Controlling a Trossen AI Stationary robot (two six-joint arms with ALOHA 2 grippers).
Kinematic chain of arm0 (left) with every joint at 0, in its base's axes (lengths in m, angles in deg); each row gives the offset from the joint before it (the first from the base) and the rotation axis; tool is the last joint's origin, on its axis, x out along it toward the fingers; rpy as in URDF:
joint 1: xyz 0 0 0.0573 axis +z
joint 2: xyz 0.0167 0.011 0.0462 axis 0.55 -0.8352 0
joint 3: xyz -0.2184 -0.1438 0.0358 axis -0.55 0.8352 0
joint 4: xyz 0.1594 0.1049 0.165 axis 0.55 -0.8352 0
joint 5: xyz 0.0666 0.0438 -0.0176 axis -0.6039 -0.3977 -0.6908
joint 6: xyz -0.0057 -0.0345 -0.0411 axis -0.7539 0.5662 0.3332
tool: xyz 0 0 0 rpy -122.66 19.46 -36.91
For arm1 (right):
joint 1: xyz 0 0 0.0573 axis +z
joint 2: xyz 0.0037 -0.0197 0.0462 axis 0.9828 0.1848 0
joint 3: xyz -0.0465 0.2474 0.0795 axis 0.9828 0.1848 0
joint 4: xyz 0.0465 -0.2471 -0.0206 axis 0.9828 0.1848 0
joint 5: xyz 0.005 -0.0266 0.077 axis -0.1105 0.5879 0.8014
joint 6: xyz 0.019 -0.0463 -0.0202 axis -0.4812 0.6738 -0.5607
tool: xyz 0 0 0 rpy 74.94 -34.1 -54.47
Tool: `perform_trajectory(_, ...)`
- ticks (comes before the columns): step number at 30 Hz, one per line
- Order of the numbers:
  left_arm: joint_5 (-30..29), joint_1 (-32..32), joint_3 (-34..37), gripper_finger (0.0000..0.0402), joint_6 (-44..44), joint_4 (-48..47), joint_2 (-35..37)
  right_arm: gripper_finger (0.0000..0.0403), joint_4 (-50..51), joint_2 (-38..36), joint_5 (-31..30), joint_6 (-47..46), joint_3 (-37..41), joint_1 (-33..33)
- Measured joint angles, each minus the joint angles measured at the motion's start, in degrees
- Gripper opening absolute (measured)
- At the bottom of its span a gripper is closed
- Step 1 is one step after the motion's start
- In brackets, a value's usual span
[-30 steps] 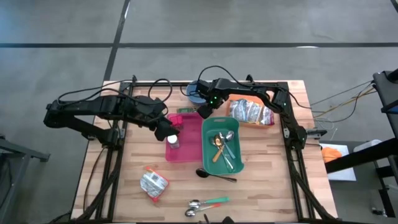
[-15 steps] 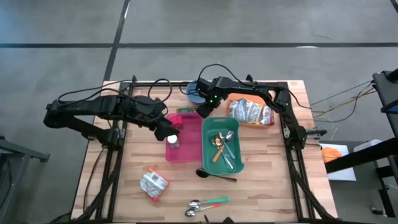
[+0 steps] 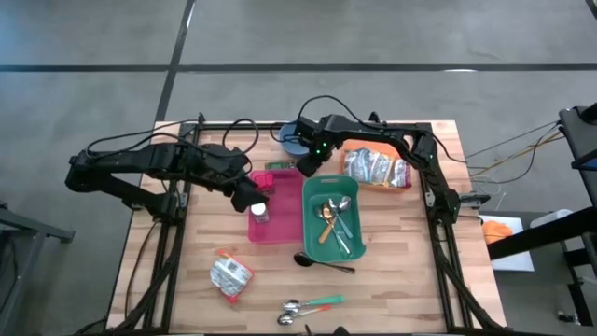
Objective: Pick & Place Food Item
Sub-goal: Put the brown spice bottle into the red bin
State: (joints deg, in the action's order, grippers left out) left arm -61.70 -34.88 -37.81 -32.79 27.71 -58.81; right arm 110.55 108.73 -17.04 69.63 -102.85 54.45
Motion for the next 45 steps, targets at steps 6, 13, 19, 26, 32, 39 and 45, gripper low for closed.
perform_trajectory(6,0.19,0.0,0.0,0.038,0.0,-0.58,0.0,0.0164,0.28,0.23,0.98,-0.23,0.17,0.01)
perform_trajectory(13,0.22,0.0,0.0,0.038,-0.02,-0.57,0.0,0.0249,-2.49,0.37,0.95,0.43,0.5,0.48)
perform_trajectory(19,0.24,0.0,0.0,0.038,-0.04,-0.7,0.0,0.0262,-5.45,0.74,0.52,0.47,1.25,1.13)
perform_trajectory(26,0.26,-0.15,0.0,0.038,-0.07,-1.35,0.0,0.0256,-3.77,3.15,-0.31,0.43,1.22,1.87)
perform_trajectory(32,0.26,-0.15,0.0,0.038,-0.09,-1.99,0.0,0.0174,-3.12,3.17,-2.47,0.44,1.25,2.29)
perform_trajectory(39,0.26,-0.17,0.0,0.038,-0.09,-2.02,0.0,0.0171,-2.8,3.17,-2.27,0.45,1.25,2.28)
perform_trajectory(45,0.27,-0.18,0.0,0.038,-0.07,-2.16,0.0,0.0171,0.33,2.62,-2.12,0.55,1.25,2.27)
